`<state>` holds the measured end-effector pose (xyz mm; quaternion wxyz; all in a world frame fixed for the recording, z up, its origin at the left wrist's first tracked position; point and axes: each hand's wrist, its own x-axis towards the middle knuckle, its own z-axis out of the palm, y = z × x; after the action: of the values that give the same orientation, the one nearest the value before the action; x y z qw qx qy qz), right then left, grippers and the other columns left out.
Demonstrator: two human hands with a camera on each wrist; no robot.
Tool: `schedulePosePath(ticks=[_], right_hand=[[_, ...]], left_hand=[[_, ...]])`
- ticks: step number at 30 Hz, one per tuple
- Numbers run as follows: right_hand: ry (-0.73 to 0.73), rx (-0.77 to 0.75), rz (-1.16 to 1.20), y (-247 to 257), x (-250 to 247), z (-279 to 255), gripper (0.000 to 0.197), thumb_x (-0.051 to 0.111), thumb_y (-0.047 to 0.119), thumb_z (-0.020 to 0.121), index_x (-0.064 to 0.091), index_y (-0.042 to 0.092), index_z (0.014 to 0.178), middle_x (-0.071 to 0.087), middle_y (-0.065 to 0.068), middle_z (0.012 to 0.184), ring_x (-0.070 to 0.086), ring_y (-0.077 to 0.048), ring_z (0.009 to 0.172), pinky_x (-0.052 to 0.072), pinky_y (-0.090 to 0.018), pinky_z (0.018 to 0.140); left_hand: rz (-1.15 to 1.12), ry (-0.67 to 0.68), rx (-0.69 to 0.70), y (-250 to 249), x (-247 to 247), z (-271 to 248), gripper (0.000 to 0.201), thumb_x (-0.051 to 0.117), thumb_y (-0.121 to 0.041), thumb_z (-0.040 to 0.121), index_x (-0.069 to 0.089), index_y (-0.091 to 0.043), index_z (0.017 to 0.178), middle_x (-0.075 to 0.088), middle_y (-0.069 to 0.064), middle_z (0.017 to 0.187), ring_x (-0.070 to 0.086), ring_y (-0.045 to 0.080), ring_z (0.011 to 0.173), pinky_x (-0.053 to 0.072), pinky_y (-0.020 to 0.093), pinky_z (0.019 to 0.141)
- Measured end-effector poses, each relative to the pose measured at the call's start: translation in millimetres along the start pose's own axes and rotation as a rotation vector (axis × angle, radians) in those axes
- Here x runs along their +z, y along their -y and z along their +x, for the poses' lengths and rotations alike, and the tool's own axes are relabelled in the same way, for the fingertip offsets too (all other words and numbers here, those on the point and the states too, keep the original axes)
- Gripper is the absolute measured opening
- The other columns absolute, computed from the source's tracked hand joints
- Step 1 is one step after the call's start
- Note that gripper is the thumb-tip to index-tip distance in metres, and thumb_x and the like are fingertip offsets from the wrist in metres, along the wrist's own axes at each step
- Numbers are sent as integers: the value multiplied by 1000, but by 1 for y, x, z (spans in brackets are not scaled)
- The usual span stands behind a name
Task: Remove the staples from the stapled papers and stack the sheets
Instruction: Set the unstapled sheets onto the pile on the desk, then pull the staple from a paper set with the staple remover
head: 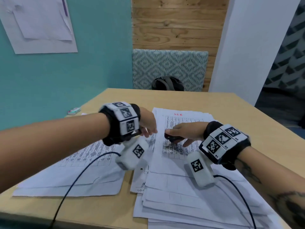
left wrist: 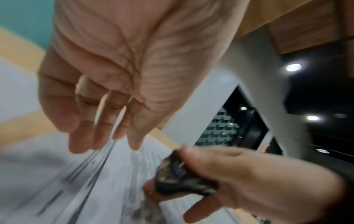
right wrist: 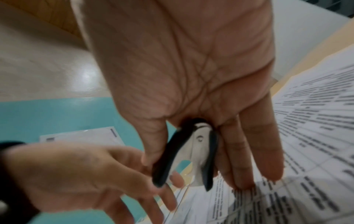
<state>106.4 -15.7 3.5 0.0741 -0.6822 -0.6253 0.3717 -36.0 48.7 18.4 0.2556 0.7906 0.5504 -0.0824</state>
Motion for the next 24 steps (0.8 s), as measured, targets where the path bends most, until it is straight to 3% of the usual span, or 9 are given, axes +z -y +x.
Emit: schedulePosePath(ticks=[2,4,6,9,13,15,18,21,24], right_hand=[[25,1,59,-3,-2,-2,54,31,46,98,43,8,135,52,-3,131,50,-14,121,46,-30,96],[39,-5,98,-6,-3,-2,54,28,46,99,39,10,138,47,-4,141,46,-15,129,43,-30,98],[31,-15,108,-7,-3,-1,54,28,45,99,40,10,138,46,-5,141,46,-15,129,43,-30,97],[-3,-28,52,-10,-2,0,58,28,50,97,41,11,138,48,-4,139,48,-16,126,46,-31,98],[0,-29,88,-14,-3,2,59,28,52,97,40,12,139,48,-4,139,49,-17,126,45,-32,100],[13,-34,158,-15,-4,2,56,28,49,98,44,10,134,52,-4,137,53,-15,122,44,-31,94],[-86,-57,290,-12,-9,1,46,29,48,99,54,11,109,66,-7,108,63,-15,92,47,-27,72],[-240,-100,392,-6,-17,-6,41,30,47,99,51,12,94,60,-5,73,57,-13,62,46,-22,55],[-387,-158,395,-1,-22,-10,42,34,47,98,53,9,97,53,-3,69,49,-12,55,42,-21,51]], left_hand=[[2,44,-87,-6,9,14,41,59,-29,89,57,-1,119,66,6,111,58,17,84,48,25,70],[10,72,-124,-9,15,15,47,63,-36,86,59,1,116,66,6,116,58,17,75,44,22,61],[-37,123,-154,-10,18,18,42,65,-39,84,63,-2,103,67,8,101,52,14,61,40,21,54],[-126,171,-182,-5,23,19,42,70,-47,75,60,-7,84,58,4,77,48,15,58,39,23,58],[-385,44,-110,6,27,24,30,79,-19,71,53,-7,81,61,7,70,59,23,76,50,34,85],[-462,-13,-59,9,27,21,29,79,-11,71,51,-6,81,59,12,73,58,23,70,51,37,91],[-620,-79,-12,16,24,17,20,73,0,75,54,-5,72,59,5,54,56,10,40,55,20,53],[-692,-107,26,20,21,11,17,69,3,77,56,-6,69,57,0,39,56,6,36,53,17,49],[-693,-125,73,21,17,6,18,65,5,81,56,-5,69,58,2,41,57,7,36,50,15,43]])
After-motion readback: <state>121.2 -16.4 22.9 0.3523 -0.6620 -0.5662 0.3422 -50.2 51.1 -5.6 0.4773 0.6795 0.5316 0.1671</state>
